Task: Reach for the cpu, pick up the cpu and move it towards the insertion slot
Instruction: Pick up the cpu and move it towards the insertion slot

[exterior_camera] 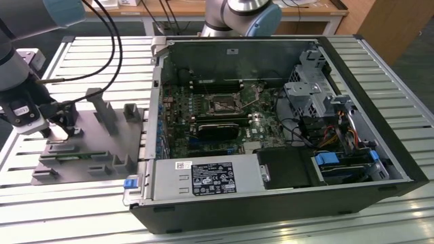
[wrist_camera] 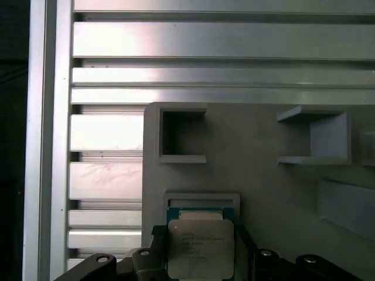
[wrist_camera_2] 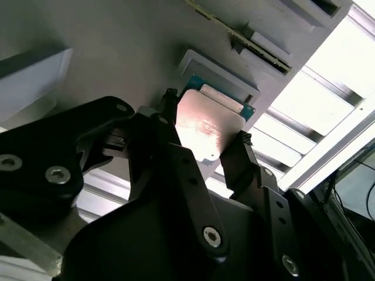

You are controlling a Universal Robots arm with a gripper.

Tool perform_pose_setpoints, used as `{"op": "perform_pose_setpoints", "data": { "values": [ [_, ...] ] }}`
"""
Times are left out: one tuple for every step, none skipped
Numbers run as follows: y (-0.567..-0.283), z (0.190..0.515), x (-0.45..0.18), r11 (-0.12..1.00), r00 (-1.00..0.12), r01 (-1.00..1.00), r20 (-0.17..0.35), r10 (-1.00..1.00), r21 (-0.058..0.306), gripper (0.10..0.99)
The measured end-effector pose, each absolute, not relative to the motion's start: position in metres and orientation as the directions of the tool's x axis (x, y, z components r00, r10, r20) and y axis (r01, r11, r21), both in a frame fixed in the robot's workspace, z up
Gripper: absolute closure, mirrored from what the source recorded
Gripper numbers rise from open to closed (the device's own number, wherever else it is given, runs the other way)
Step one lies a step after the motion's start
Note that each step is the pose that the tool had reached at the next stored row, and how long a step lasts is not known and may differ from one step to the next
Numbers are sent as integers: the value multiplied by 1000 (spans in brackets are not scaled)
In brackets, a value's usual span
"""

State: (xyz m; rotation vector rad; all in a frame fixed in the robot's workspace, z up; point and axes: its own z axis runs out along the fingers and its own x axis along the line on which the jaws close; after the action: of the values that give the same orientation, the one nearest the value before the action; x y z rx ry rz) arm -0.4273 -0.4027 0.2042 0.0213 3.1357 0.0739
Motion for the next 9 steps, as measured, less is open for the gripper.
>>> {"op": "perform_pose_setpoints", "data": {
  "values": [
    [-403, 207, -427, 999, -1000, 13, -5, 14, 47, 541],
    [-403, 209, -427, 999, -1000, 13, -5, 14, 47, 541],
    [-403, 212, -427, 999, -1000, 14, -5, 14, 47, 541],
    [-403, 215, -427, 999, -1000, 14, -5, 14, 47, 541],
    [-403, 218, -427, 999, -1000, 14, -5, 14, 47, 541],
    [-403, 221, -427, 999, -1000, 14, -5, 14, 47, 541],
    [-403, 224, -427, 999, -1000, 14, -5, 14, 47, 541],
    [-403, 227, -427, 999, -1000, 14, -5, 14, 47, 541],
    [-403, 230, -427, 999, -1000, 14, -5, 14, 47, 541]
  ]
}}
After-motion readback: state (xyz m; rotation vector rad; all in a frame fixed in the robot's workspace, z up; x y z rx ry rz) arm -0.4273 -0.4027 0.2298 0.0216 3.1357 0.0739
